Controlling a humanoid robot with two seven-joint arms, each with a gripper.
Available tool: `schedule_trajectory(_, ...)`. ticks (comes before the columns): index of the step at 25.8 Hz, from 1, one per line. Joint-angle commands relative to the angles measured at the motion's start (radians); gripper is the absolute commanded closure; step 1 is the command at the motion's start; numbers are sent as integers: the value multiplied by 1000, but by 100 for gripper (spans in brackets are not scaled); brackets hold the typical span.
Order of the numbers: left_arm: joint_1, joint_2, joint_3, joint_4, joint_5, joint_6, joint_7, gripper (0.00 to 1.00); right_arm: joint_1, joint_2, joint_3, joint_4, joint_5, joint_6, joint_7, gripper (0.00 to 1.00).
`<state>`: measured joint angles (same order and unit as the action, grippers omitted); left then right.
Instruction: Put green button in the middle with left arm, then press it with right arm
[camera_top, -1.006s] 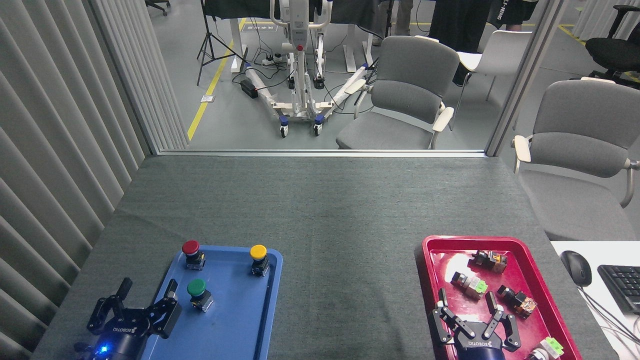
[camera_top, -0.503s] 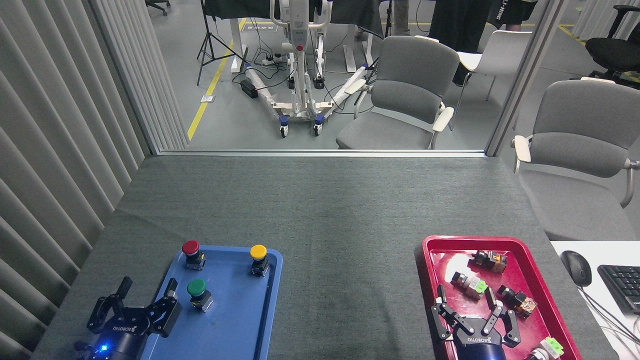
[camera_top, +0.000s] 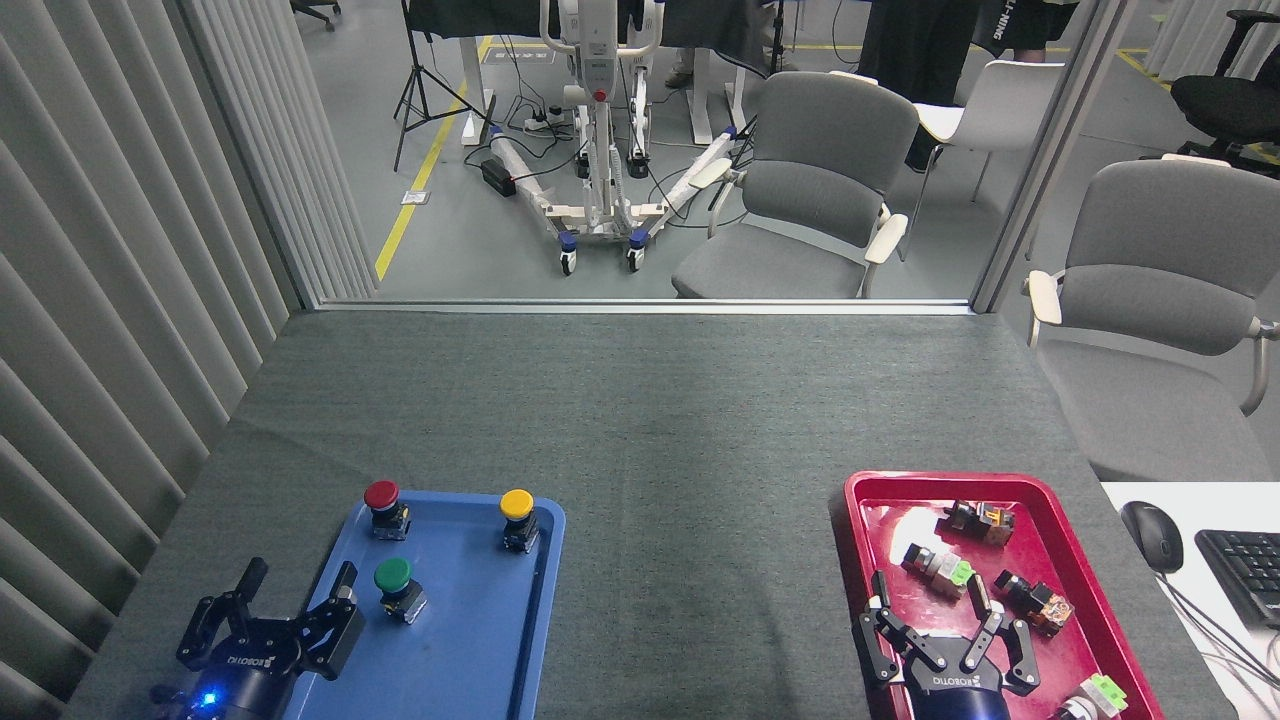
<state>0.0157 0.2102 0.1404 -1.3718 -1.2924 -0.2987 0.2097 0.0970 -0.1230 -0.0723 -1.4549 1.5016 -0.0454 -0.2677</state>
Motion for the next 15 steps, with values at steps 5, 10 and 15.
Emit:
schedule_trajectory(5,-16,3,-18,53,-16,-123,4,0,0,0,0,1,0,2,-1,0)
schedule_trajectory(10,-56,3,-73,117,-88,-154,2,0,0,-3,0,1,0,4,-1,0)
schedule_trajectory(15,-83,3,-85,177,-113,-154,2,1,0,-4,0,1,0,4,-1,0)
